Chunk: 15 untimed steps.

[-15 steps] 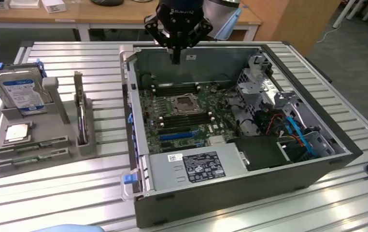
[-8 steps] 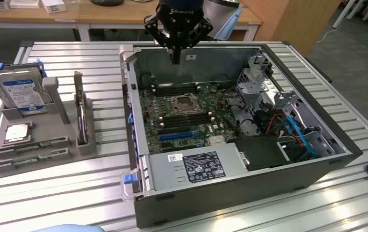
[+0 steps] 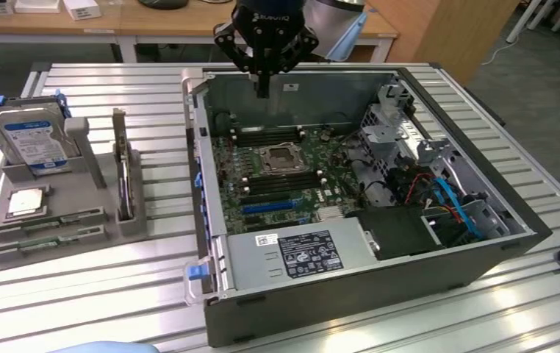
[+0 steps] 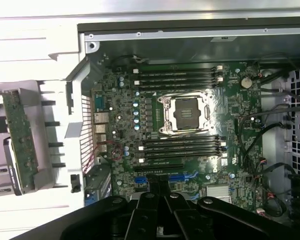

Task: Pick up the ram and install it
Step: 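Reach for the ram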

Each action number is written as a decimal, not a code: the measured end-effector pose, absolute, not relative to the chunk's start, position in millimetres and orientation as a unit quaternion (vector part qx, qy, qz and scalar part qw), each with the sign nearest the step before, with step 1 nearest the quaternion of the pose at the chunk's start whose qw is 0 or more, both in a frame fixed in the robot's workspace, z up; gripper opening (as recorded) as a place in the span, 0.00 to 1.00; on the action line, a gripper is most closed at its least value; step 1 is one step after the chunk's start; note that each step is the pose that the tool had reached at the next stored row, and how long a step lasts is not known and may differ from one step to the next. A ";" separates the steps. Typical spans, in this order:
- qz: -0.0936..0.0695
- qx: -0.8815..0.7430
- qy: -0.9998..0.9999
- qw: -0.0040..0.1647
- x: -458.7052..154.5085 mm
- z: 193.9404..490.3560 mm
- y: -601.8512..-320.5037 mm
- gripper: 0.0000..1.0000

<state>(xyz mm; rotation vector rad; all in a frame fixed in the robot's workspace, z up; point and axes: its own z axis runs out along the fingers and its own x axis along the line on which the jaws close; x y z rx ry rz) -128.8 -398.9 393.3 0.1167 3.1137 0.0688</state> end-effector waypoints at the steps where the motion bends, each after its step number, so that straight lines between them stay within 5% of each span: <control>1: 0.022 0.037 0.999 0.012 -130.7 393.3 -398.8 0.10; 15: 0.022 0.037 0.999 0.012 -175.2 393.3 -398.9 0.10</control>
